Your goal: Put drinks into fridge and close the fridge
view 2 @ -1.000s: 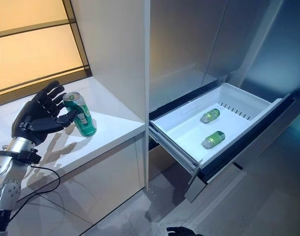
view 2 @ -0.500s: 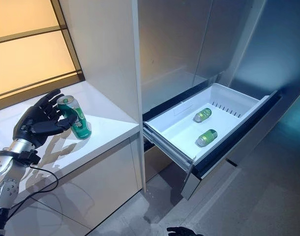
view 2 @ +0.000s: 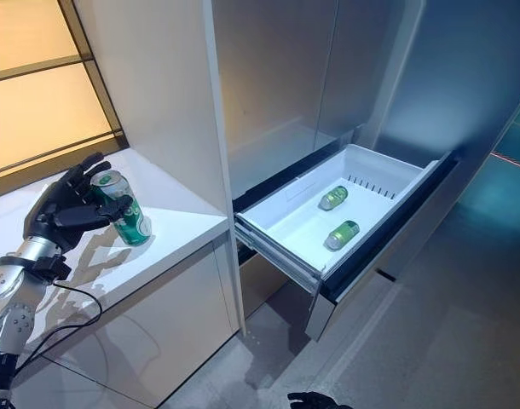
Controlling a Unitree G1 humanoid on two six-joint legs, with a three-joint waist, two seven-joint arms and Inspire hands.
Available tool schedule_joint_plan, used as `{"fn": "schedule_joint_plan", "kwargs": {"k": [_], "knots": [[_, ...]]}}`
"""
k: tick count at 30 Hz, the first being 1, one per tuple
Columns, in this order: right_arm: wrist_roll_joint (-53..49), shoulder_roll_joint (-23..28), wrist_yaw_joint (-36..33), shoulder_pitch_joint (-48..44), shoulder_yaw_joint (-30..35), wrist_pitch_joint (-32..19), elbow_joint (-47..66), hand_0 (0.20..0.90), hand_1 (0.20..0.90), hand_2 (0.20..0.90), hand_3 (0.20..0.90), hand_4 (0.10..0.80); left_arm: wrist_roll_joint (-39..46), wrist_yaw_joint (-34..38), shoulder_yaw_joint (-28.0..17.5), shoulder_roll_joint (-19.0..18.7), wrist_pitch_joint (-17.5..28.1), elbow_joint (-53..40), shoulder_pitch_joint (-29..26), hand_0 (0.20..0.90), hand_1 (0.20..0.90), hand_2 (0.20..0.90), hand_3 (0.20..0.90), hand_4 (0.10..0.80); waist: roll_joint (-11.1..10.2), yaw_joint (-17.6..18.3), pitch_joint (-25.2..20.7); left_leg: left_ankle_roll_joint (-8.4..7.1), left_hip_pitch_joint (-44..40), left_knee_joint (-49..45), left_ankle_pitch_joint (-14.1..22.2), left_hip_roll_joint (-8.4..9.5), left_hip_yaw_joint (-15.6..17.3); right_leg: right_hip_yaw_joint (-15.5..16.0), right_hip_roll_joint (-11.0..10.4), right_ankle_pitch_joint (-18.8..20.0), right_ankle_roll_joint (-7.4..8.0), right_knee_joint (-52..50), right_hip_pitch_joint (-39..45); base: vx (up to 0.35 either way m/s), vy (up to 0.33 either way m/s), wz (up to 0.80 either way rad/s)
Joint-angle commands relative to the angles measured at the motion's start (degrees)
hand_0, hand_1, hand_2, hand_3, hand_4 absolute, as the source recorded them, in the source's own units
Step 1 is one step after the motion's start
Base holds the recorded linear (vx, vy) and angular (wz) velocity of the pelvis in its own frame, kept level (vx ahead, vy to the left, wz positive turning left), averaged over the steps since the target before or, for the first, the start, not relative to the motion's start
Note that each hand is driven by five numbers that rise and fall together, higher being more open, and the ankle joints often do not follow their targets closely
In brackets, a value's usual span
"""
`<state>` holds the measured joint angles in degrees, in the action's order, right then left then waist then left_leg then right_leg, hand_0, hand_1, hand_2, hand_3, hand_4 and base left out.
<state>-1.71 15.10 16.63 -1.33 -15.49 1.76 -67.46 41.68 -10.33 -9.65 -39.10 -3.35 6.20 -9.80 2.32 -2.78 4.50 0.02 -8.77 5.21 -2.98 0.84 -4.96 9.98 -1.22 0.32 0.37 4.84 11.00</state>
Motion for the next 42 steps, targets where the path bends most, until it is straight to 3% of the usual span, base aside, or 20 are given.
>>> {"fn": "schedule_joint_plan", "kwargs": {"k": [1, 20, 36, 42], "knots": [[1.5, 0.7, 1.9, 1.2, -2.6, -0.1, -2.9, 0.900, 0.900, 0.900, 0.900, 0.800, 1.7, 0.8, -2.0, -4.4, 5.0, 0.0, -12.2, 0.900, 0.900, 0.900, 0.900, 0.800, 0.1, 0.6, -1.4, 1.43, -2.1, -0.8, 5.5, 2.36, 4.4, -3.6, 0.5, -3.6, 2.02, -3.9, -1.0, 0.031, 0.002, -0.06], [0.5, 0.3, 1.4, 1.7, -2.9, 0.1, -2.9, 0.900, 0.900, 0.900, 0.900, 0.800, -4.5, 2.8, -0.4, -5.1, 4.1, 4.7, -13.3, 0.900, 0.900, 0.900, 0.900, 0.800, 0.0, 1.6, -1.2, 2.11, -2.7, -1.0, 6.1, 2.74, 4.5, -4.9, 0.6, -3.7, 2.08, -4.7, -1.3, 0.022, 0.000, -0.02], [0.6, 0.5, 1.2, 2.2, -2.5, -0.2, -3.0, 0.900, 0.900, 0.900, 0.900, 0.800, -2.7, 4.1, -0.1, -4.4, 4.7, 6.0, -13.6, 0.900, 0.900, 0.900, 0.900, 0.800, -0.2, 2.4, -0.8, 2.51, -3.0, -1.2, 6.4, 2.91, 4.6, -5.9, 0.8, -4.0, 2.02, -5.5, -1.6, 0.020, 0.002, -0.05], [0.3, 0.5, 0.9, 2.3, -2.6, 0.1, -2.6, 0.900, 0.900, 0.900, 0.900, 0.800, -1.6, 5.9, -0.1, -3.7, 6.8, 6.7, -14.4, 0.900, 0.900, 0.900, 0.900, 0.800, -0.2, 3.0, -0.8, 2.72, -3.3, -1.3, 6.7, 2.99, 4.8, -6.4, 0.8, -4.1, 1.99, -5.8, -1.7, 0.010, 0.003, -0.02]]}}
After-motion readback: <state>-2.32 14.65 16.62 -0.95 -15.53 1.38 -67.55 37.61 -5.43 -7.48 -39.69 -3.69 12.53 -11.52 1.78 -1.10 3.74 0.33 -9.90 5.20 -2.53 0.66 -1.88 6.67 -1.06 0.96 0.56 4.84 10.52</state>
